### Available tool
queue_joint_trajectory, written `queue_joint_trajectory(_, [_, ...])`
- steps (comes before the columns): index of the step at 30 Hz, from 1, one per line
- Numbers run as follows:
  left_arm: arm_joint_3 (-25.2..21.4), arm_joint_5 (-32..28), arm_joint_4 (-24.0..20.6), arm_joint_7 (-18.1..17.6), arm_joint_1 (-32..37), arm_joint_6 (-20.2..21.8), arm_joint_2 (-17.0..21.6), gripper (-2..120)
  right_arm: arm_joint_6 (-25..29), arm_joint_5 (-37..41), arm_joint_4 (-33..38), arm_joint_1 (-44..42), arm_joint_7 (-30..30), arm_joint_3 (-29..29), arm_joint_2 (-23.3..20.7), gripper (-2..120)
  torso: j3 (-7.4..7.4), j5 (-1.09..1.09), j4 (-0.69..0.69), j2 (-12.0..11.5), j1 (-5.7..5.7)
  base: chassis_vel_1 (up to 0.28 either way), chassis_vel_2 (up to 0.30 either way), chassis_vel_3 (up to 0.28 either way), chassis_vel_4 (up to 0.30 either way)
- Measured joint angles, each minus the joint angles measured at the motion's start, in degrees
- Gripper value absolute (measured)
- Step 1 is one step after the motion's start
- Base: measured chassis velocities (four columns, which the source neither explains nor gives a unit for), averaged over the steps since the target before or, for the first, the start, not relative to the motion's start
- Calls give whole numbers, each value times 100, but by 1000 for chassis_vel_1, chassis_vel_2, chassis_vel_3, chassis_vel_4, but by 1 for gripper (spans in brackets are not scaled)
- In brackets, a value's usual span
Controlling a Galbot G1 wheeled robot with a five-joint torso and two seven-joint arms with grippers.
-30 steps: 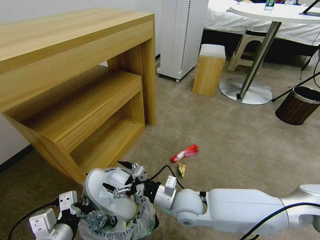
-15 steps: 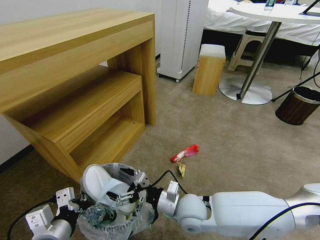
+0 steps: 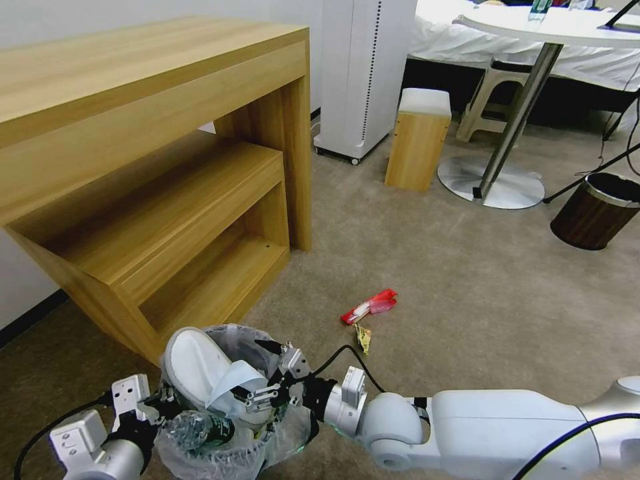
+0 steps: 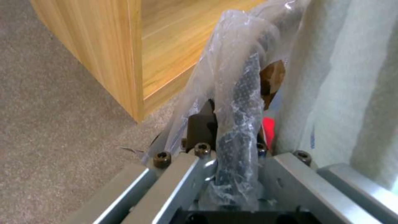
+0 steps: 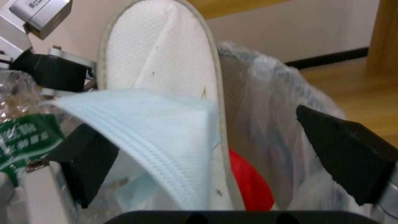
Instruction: Pick up the trash bin and place the garbage on the floor into it.
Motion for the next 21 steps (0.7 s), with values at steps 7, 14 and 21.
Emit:
queue_joint_trajectory(7, [13,-17,32,-12,15,-8,85,1,-118,53,146,-413,167,171,-173,100,0,0,0,0,0,0,0,0,0])
queue_joint_trajectory(14, [90,-16,105,-35,20,-10,133,1,-131,-49,277,-849,170,467,-445,100,0,0,0,0,0,0,0,0,0])
queue_joint_trajectory(21, [118,9,104,-34,32,-7,128,1,-150,-125,327,-1007,158,617,-580,100,0,0,0,0,0,0,0,0,0])
